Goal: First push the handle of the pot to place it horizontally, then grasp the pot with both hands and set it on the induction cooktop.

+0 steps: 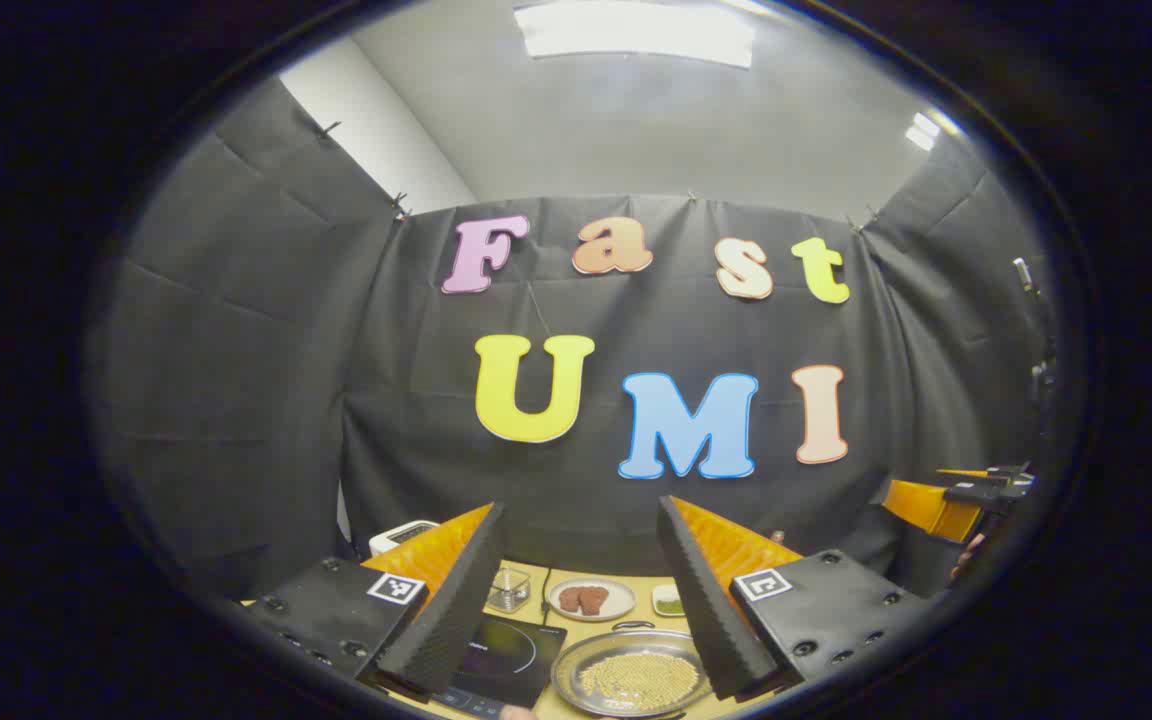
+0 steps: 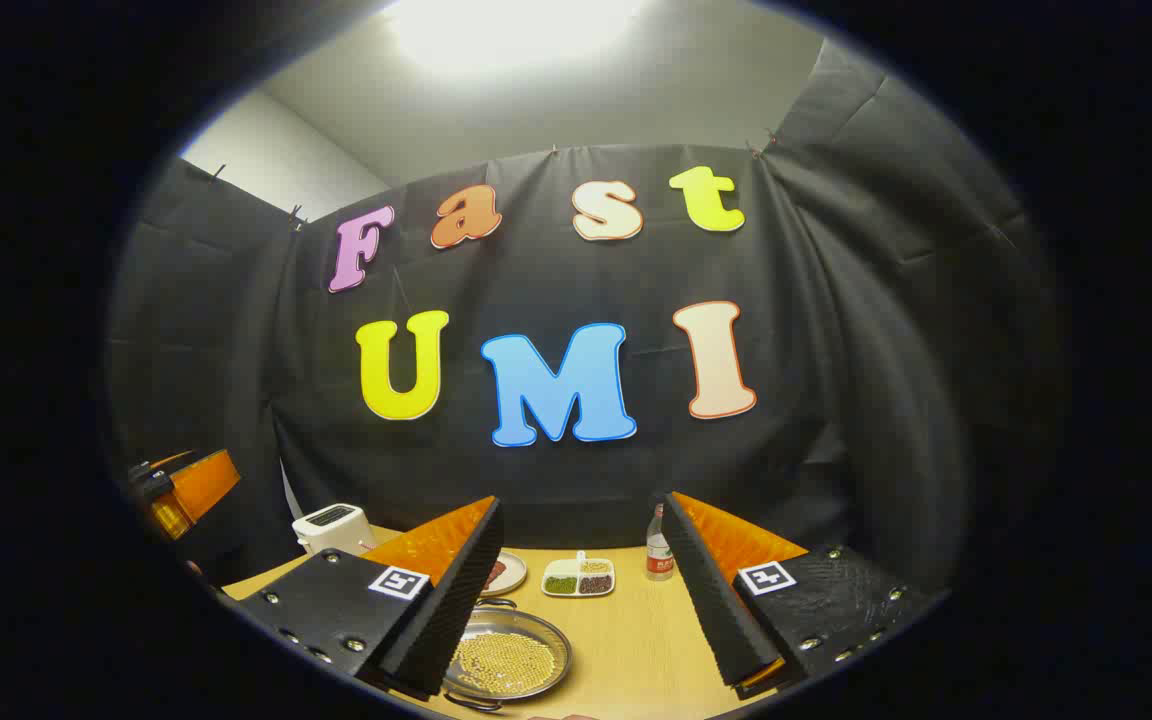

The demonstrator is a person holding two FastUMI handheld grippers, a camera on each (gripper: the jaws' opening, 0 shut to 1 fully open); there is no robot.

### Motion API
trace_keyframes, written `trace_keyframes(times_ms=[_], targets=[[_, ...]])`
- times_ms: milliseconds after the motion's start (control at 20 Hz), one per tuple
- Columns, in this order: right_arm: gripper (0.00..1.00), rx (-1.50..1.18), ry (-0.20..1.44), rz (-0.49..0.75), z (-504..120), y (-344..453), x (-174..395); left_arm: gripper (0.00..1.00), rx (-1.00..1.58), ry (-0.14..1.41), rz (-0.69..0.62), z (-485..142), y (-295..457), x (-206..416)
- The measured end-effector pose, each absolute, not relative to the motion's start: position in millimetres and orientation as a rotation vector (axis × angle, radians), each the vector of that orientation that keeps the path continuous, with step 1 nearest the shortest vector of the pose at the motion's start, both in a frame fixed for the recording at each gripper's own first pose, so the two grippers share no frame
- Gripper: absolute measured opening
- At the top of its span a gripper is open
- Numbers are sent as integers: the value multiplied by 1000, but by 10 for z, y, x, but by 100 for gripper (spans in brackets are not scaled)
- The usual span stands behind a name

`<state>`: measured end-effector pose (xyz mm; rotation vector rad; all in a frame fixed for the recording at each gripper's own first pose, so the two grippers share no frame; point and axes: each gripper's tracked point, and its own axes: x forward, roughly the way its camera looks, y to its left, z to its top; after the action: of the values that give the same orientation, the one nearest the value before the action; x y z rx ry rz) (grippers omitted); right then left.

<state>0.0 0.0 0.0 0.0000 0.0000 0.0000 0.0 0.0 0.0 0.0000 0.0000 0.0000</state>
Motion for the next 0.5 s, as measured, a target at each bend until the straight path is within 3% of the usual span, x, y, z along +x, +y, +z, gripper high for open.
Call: trace_keyframes(times_ms=[50,250,350,500], targets=[[97,2,-8,-7,28,20,-7,99,4,-9,-5,30,30,2],[96,4,-17,-31,51,86,-36,94,-1,-14,-23,75,101,29],[96,0,-22,-36,62,109,-50,99,2,-21,-32,100,124,53],[96,-13,-25,-29,68,205,-56,97,-5,-27,-39,109,155,79]])
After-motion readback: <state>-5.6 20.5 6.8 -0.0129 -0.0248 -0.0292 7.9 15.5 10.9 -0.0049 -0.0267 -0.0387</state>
